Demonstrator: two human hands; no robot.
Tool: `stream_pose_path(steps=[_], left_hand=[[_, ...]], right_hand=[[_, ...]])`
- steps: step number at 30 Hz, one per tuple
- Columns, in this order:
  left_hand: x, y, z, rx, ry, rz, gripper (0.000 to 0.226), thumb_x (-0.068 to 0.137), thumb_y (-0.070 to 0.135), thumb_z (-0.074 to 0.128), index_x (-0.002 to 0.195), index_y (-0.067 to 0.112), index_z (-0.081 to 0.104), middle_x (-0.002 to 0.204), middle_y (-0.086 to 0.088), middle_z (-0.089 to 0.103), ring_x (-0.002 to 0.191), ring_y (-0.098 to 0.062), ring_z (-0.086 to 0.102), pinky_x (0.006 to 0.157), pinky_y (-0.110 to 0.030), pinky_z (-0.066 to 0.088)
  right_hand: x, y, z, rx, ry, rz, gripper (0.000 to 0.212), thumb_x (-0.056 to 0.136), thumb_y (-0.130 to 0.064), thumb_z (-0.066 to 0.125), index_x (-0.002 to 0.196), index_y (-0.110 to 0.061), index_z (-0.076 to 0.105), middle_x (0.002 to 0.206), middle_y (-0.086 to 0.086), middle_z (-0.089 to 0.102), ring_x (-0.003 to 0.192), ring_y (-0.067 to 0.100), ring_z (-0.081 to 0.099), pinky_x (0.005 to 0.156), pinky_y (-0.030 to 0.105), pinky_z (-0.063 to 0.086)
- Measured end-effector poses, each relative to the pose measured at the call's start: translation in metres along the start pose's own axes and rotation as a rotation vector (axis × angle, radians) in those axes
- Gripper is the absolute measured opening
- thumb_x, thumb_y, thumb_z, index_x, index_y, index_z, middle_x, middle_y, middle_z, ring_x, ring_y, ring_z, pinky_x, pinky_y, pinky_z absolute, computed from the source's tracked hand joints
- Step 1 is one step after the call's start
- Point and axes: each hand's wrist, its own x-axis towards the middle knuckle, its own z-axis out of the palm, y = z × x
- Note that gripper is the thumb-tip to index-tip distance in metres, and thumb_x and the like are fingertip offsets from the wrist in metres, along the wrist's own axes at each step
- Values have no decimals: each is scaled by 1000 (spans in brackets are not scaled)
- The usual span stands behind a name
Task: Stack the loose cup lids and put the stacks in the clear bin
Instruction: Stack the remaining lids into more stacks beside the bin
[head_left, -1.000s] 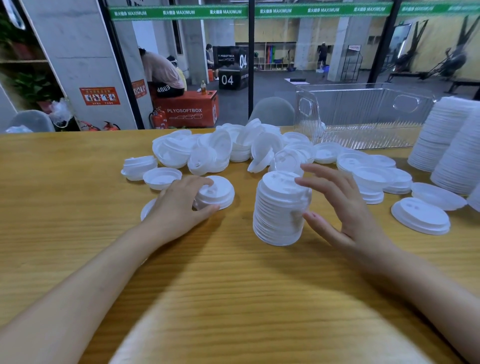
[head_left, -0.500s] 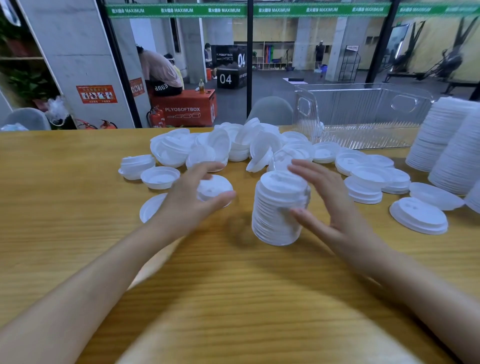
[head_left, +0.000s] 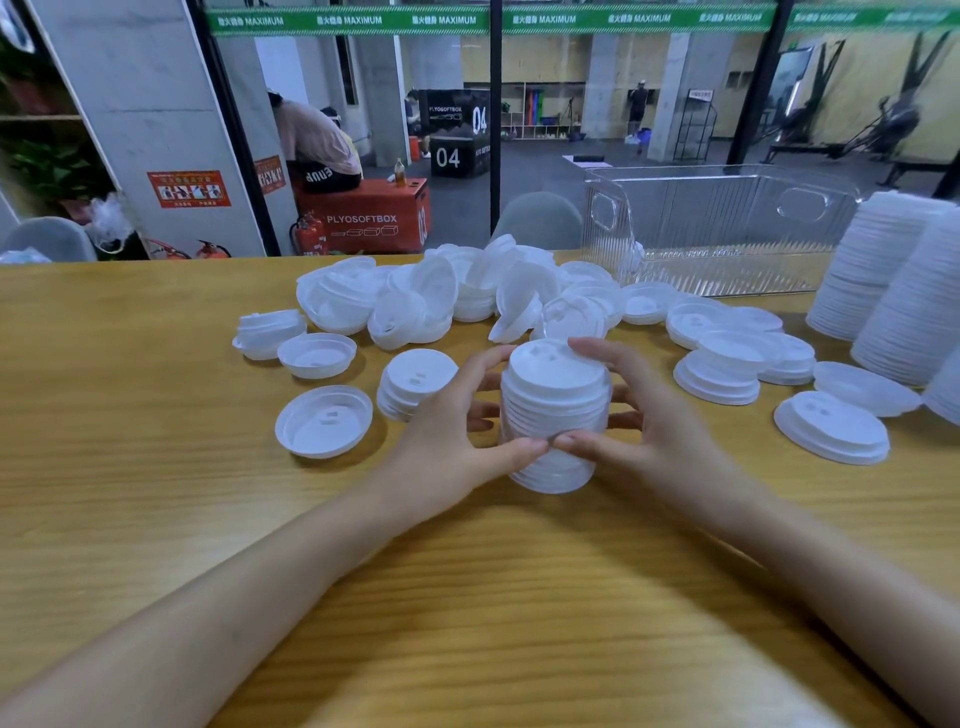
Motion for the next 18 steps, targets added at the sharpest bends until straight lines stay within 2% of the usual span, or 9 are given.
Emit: stream_pose_path(steps=[5,9,12,14,18], left_hand=[[0,0,-2,0,2,-7,86,64,56,77,140,42,41,133,16,56,116,-8,61,103,-37,48],[-1,4,0,-3,28,8,84,63,58,74,139,41,42,134,17,54,116,-2,59,106,-36,45],[-1,3,-2,12,21,21,79,66,56,74,137,41,43,133,17,55,116,-2,59,107,-37,44],[-1,3,-3,34,15,31,79,67,55,76,137,42,43,132,19,55,116,1,57,107,-33,43],[0,6,-15,118,35,62,79,66,54,77,136,46,40,125,29,54,115,9,52,100,-14,40]], right_hand=[[-2,-3,-1,-3,-6,20,71,65,-59,73,130,-51,44,131,-34,50,117,-2,55,88,14,47],[-4,-6,-7,63,21,43,52,78,-55,65,128,-46,51,130,-29,55,119,0,56,95,24,49],[-5,-5,-8,39,29,9,41,83,-46,68,122,-41,56,129,-20,59,120,5,57,97,27,50],[-5,-4,-7,29,20,-13,40,83,-44,69,121,-39,57,128,-19,60,120,7,57,98,26,49],[-7,-4,-10,-13,32,-70,41,82,-53,63,121,-41,57,134,-22,54,127,7,51,99,25,47]])
